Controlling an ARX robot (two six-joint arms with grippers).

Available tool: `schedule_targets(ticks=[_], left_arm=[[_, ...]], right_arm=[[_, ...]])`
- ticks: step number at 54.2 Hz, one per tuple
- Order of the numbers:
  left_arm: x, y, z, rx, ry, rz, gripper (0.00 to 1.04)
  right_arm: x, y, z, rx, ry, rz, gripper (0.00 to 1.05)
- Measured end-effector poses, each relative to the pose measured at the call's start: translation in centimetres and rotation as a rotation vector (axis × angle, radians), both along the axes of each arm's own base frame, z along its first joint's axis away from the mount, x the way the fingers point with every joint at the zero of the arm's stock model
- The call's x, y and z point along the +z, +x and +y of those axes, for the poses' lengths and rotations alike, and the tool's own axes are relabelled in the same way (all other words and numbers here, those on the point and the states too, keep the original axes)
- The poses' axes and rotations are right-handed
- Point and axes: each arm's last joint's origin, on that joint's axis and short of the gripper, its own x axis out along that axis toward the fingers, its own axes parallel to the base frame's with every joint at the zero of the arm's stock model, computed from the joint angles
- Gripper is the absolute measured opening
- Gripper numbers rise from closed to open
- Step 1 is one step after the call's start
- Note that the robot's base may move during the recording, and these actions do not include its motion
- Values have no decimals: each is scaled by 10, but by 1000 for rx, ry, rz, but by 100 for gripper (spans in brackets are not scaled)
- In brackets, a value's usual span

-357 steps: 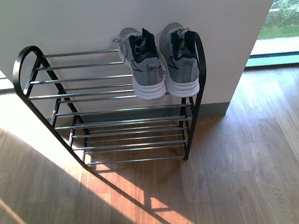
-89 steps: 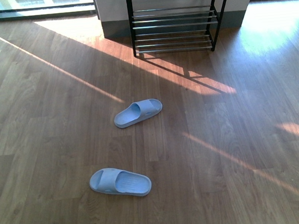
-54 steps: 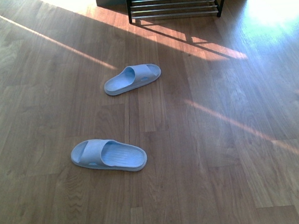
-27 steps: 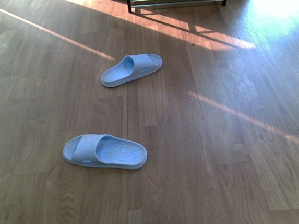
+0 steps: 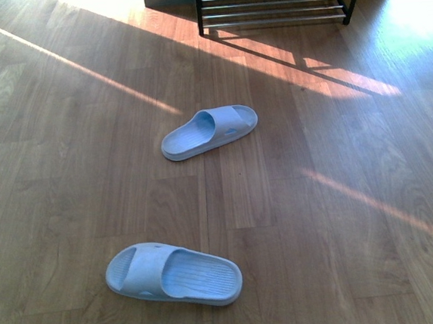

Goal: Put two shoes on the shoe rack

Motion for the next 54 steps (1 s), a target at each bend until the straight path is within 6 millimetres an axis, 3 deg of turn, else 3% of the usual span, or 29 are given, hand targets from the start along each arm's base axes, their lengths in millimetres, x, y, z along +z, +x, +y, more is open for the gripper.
schedule_targets(ticks=[20, 28, 42, 47, 54], left_arm=[[0, 0, 0, 2, 0, 0, 95], [0, 0, 0, 0, 0, 0, 95], [0, 0, 0, 0, 0, 0, 95], [0, 0, 0, 0, 0, 0, 95], [0, 0, 0, 0, 0, 0, 95]], right_arm=[[0, 0, 0, 4, 0, 2, 96], [-4, 8, 5, 253, 24, 104, 96], [-18, 67, 27, 408, -136, 231, 96], [-46, 109, 45, 485, -197, 301, 96], [-94, 142, 66, 563, -249, 394, 96]])
